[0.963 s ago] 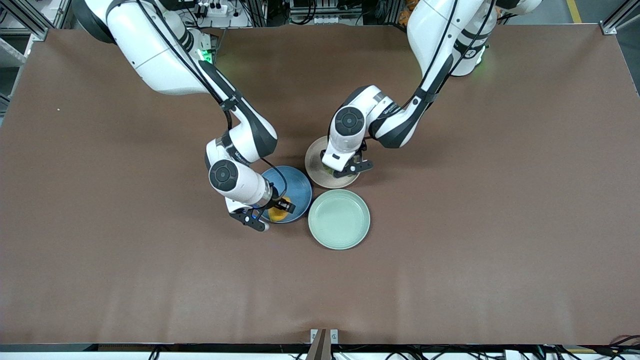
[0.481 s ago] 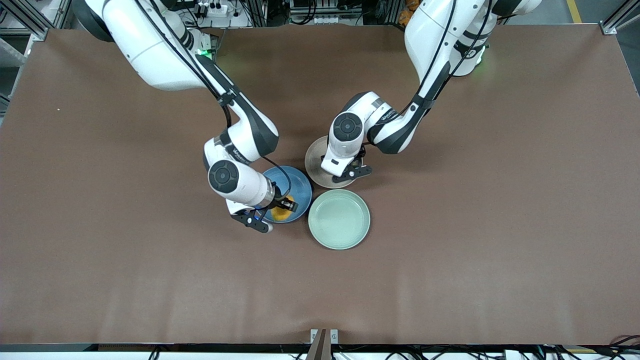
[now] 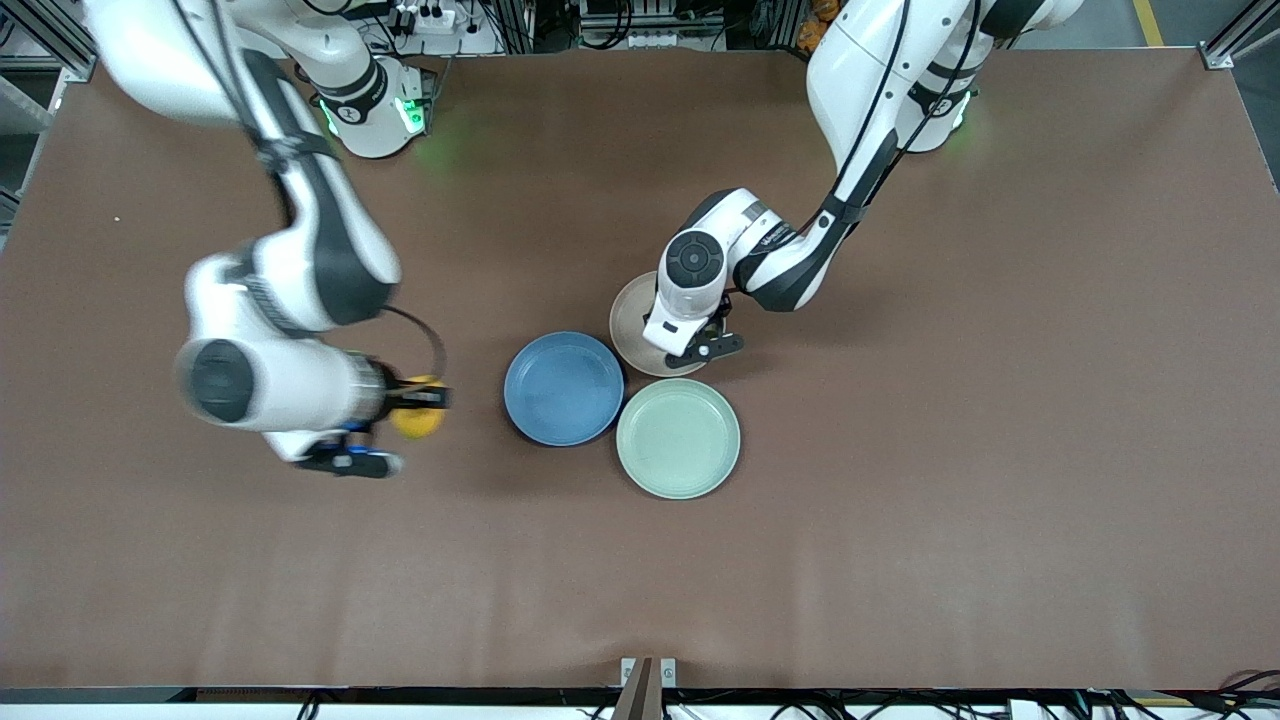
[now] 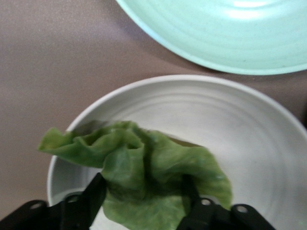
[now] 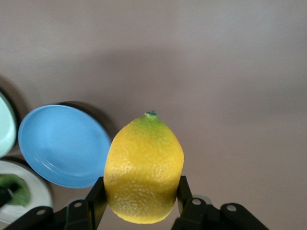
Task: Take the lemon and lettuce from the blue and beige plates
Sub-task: 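Lift the lemon off the blue plate and carry it aside with the right gripper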
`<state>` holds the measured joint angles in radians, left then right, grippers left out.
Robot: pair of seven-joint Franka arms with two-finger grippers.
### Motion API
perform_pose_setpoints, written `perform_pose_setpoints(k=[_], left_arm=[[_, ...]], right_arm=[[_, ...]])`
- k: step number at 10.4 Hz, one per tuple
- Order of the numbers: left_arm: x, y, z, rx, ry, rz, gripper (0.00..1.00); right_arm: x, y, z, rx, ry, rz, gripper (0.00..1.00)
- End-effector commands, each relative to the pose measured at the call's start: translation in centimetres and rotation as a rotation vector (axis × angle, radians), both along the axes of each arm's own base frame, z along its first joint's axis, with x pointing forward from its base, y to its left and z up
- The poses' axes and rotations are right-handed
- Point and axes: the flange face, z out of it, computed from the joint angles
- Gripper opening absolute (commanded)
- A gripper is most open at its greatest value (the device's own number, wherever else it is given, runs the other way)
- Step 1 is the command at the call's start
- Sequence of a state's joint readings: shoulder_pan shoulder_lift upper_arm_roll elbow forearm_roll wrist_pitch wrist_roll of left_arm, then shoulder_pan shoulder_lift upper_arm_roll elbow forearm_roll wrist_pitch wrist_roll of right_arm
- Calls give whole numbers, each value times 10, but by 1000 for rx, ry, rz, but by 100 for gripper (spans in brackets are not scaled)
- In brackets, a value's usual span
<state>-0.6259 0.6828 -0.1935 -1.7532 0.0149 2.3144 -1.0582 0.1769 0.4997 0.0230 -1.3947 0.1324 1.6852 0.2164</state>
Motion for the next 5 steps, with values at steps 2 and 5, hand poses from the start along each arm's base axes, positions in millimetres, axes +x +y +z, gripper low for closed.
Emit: perform_pose_setpoints(k=[2, 5], left_arm=[[2, -2, -3, 18, -17, 10, 0], [9, -7, 10, 8, -35, 42, 0]], right_arm=[[-10, -115, 21, 77, -8, 107, 0], [-19, -183, -13, 115, -10, 151, 0]])
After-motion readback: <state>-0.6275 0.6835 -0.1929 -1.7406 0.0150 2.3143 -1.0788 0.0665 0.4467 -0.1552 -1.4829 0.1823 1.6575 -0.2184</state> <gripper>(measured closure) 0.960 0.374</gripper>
